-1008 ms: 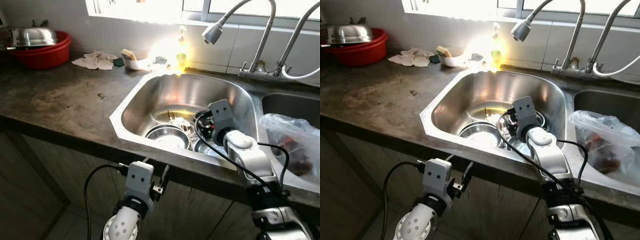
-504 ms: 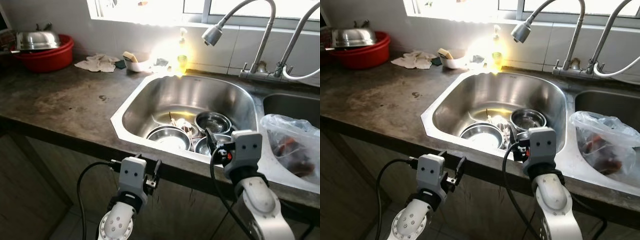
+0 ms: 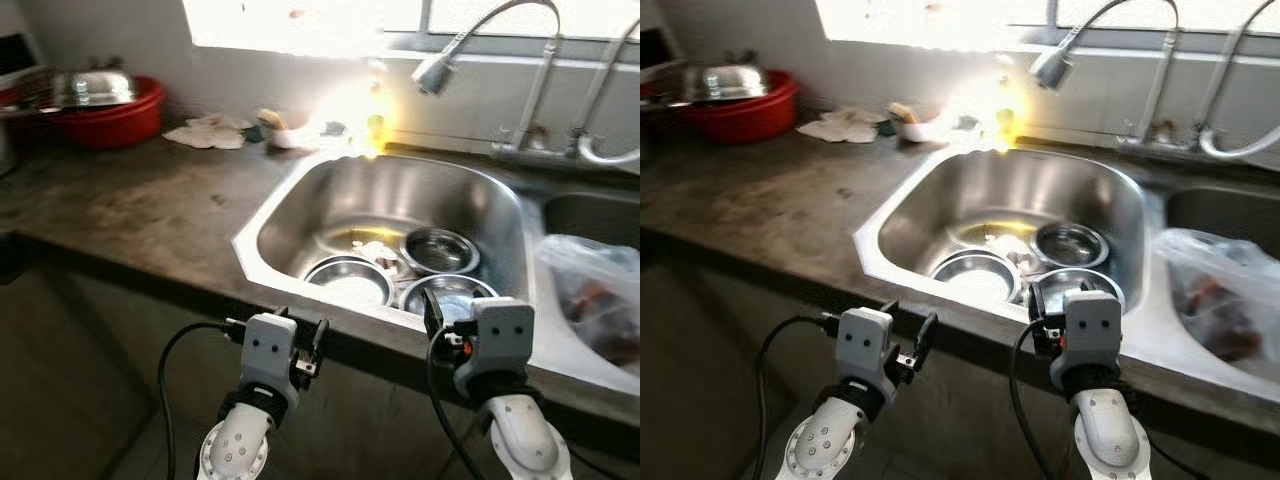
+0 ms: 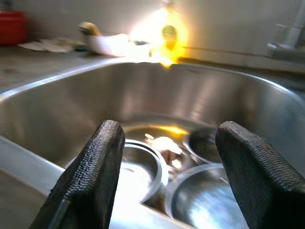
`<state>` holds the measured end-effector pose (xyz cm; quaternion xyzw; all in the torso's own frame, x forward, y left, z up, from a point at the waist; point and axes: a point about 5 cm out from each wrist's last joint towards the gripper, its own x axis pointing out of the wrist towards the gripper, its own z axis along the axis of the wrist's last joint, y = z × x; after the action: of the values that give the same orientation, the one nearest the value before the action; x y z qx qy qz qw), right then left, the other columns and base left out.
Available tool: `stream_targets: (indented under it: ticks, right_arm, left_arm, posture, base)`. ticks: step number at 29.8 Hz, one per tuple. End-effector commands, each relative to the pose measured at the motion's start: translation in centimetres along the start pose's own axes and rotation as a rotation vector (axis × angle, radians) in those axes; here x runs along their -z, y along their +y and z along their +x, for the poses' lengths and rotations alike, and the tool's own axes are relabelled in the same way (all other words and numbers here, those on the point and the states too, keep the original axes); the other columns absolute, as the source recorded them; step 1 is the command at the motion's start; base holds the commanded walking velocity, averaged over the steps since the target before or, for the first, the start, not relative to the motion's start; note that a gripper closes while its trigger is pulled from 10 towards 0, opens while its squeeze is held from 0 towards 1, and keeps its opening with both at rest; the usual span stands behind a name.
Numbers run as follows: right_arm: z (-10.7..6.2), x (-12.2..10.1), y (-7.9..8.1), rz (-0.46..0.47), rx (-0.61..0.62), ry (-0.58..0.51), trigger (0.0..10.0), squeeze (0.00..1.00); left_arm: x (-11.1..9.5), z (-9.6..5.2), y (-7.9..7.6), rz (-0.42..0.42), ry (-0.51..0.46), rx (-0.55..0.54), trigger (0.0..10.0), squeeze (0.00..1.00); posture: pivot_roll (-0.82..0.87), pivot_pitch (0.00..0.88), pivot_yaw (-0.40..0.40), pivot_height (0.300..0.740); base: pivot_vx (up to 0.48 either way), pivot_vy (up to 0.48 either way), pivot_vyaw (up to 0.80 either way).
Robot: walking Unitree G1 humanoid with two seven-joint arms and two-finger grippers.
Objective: Kitchen organization
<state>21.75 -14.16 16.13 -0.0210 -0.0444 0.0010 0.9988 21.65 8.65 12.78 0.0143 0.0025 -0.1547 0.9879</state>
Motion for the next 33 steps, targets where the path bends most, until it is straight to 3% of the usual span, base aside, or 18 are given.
stream_targets:
  ticks: [1,12,22,33]
  right_arm:
    - [0.21,-0.65,0.32,-0.001,-0.004,-0.036,10.0,0.0]
    - [0.71,-0.51,0.07,-0.015,0.01,-0.032,10.0,0.0]
    - [0.82,-0.44,0.64,0.001,-0.015,-0.021,10.0,0.0]
    - [1.01,-0.43,0.93,0.003,-0.031,-0.02,10.0,0.0]
  left_arm:
    - [-0.33,-0.1,0.28,0.007,-0.01,-0.004,10.0,0.0]
    - [-0.15,-0.25,0.21,0.012,-0.005,0.007,10.0,0.0]
    - [-0.1,-0.18,0.12,0.01,-0.003,0.011,10.0,0.0]
    - [-0.11,-0.12,0.07,0.012,-0.005,0.009,10.0,0.0]
  posture:
    - [0.11,0.003,-0.003,0.74]
    - [0.11,0.006,0.003,0.74]
    - [0.11,0.009,0.001,0.74]
    - [0.11,0.008,-0.003,0.74]
  base:
    - [0.0,0.472,0.8]
    - [0.0,0.453,0.76]
    - [0.0,0.444,0.0]
    - [0.0,0.265,0.8]
